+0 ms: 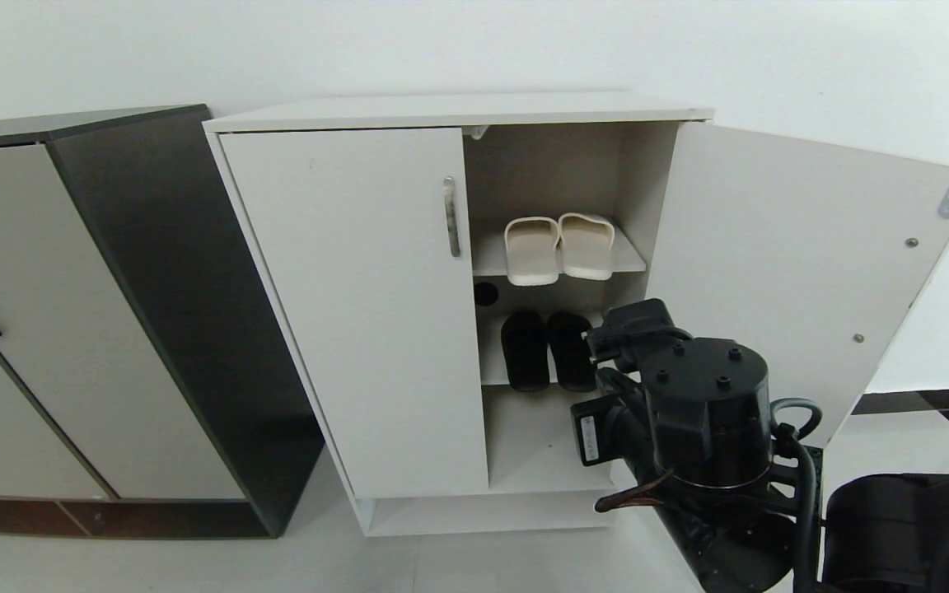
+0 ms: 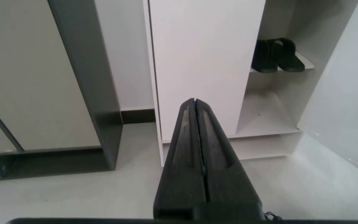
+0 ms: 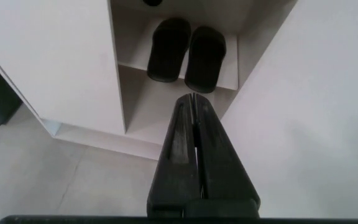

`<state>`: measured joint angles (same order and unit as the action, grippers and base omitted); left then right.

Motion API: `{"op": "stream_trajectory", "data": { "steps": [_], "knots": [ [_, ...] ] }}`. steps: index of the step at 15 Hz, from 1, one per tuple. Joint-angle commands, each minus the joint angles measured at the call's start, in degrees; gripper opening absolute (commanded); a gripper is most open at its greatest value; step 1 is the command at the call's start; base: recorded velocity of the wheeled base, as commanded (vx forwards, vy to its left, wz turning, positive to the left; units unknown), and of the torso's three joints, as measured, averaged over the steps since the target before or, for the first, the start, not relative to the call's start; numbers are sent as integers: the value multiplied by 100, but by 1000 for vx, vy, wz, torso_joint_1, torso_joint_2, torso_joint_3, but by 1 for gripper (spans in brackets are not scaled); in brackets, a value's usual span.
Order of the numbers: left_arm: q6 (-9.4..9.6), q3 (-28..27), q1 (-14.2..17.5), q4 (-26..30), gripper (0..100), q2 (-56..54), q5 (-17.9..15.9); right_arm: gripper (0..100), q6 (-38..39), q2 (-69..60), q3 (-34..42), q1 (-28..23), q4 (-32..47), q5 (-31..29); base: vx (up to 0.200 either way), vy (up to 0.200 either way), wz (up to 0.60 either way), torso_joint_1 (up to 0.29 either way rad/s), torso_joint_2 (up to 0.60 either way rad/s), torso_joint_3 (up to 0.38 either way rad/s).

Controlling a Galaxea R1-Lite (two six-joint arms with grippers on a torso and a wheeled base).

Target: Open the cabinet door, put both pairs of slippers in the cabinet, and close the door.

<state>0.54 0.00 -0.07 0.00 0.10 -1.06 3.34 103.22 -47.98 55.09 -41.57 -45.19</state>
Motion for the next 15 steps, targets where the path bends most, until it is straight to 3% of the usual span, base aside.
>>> {"op": "stream_trajectory", "data": {
  "steps": [1, 10, 15],
  "knots": [
    [-1, 0, -1, 0, 0, 8, 1, 0, 0, 23, -1, -7, 0, 1, 0, 0, 0, 0, 0, 0],
    [-1, 0, -1, 0, 0, 8, 1, 0, -9, 23, 52, -25, 0, 116, 0, 0, 0, 1, -7, -4],
    [-1, 0, -1, 0, 0, 8, 1, 0, -9, 23, 78, -25, 0, 125, 0, 0, 0, 30, -308, -327]
  ]
}}
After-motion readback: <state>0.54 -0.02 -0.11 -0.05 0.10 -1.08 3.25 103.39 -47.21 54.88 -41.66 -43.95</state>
